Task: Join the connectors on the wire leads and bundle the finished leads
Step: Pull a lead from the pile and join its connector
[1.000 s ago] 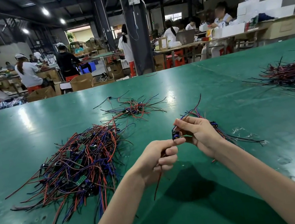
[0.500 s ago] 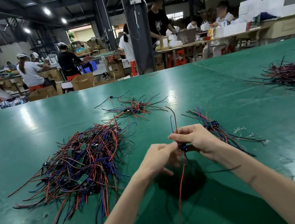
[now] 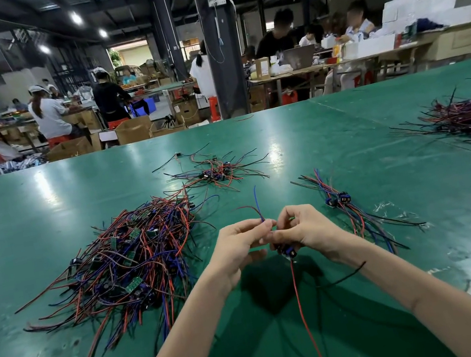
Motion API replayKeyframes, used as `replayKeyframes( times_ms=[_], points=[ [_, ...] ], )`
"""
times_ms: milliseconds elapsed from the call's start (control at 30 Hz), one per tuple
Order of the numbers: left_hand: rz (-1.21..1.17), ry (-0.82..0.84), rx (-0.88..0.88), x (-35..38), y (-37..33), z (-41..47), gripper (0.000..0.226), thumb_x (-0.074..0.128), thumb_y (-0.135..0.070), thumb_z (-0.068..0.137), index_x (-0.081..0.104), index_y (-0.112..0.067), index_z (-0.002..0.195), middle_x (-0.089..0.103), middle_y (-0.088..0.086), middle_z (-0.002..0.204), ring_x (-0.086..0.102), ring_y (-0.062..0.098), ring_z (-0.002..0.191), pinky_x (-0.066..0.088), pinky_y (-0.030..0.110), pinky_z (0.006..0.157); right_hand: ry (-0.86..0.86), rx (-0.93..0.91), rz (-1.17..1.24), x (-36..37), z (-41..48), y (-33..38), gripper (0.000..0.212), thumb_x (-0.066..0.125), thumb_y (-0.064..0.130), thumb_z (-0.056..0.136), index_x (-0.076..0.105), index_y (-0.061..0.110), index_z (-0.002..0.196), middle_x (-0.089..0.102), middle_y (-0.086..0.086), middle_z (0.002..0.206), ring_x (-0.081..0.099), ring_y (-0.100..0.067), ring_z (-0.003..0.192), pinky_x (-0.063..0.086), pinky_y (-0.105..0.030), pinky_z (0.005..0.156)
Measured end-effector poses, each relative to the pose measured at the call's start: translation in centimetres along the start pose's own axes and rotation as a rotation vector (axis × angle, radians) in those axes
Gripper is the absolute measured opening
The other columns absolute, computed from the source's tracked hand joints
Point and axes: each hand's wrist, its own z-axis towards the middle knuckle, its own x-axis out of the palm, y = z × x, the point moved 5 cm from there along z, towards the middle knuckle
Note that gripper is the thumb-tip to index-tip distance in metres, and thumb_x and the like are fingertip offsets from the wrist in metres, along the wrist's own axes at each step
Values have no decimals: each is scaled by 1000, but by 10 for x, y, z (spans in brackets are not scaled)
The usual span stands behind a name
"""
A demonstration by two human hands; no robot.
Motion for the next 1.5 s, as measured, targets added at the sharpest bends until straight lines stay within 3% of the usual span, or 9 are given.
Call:
replayKeyframes(
  times_ms=[200, 333, 633, 733, 800, 1000, 1200, 1333, 1500],
  points=[
    [-17, -71, 51, -10, 0, 5, 6, 72, -13, 81, 69, -10, 76, 64, -2, 63, 55, 3, 52, 47, 15, 55, 160, 33, -34, 12, -4, 1, 2, 68, 8, 86, 70, 9, 85, 70, 1, 61, 61, -2, 50, 46, -14, 45],
    [-28, -141, 98, -14, 1, 7, 12, 74, -12, 78, 67, -14, 69, 61, -7, 55, 54, 2, 49, 47, 15, 53, 140, 60, -55, 13, -4, 1, 17, 68, 13, 86, 73, 18, 70, 69, 0, 60, 56, -3, 47, 47, -15, 45],
    [52, -164, 179, -14, 0, 10, 19, 78, -9, 74, 65, -13, 61, 62, 1, 54, 53, 13, 43, 45, 26, 54, 138, 105, -14, 21, -4, -9, 14, 66, 16, 88, 72, 6, 80, 64, -6, 62, 54, -6, 47, 46, -17, 42],
    [179, -178, 230, -15, -2, 10, 19, 81, -11, 72, 65, -14, 62, 64, 6, 62, 55, 17, 55, 48, 31, 63, 139, 89, -42, 21, -4, -10, 16, 66, 11, 88, 71, 8, 73, 64, -2, 57, 51, -6, 45, 45, -17, 40],
    [342, -202, 302, -15, -5, 9, 21, 82, -13, 71, 64, -16, 61, 64, -1, 60, 54, 6, 54, 47, 24, 60, 114, 71, -61, 21, -4, -11, 18, 67, 9, 86, 70, 7, 69, 63, -2, 54, 49, -6, 42, 43, -18, 38],
    [499, -372, 438, -21, -16, 6, 21, 82, -20, 71, 64, -13, 61, 58, -7, 54, 44, 0, 48, 40, 14, 53, 54, 37, -65, 21, -2, -8, 21, 69, 9, 84, 68, 7, 63, 62, 0, 50, 45, -6, 36, 36, -17, 35],
    [517, -572, 462, -53, -23, 9, 25, 80, -23, 75, 61, -14, 62, 58, -6, 56, 59, 20, 57, 48, 29, 63, 148, 28, -45, 32, -6, -5, 20, 71, 12, 82, 71, 10, 63, 65, -1, 53, 50, -6, 40, 37, -16, 37],
    [573, -662, 547, -61, -27, 7, 20, 77, -21, 78, 62, -15, 66, 59, -7, 58, 58, 14, 56, 41, 15, 60, 170, 16, -60, 32, -7, 0, 18, 70, 11, 83, 70, 9, 65, 66, 0, 53, 52, -6, 41, 38, -16, 38],
    [510, -887, 497, -111, -33, 0, 10, 71, -14, 84, 64, -10, 77, 69, 9, 77, 62, 12, 55, 45, 17, 54, 401, 15, -127, 49, -28, -7, 16, 73, 15, 82, 73, 12, 66, 62, -6, 56, 49, -7, 42, 41, -17, 43]
  ],
)
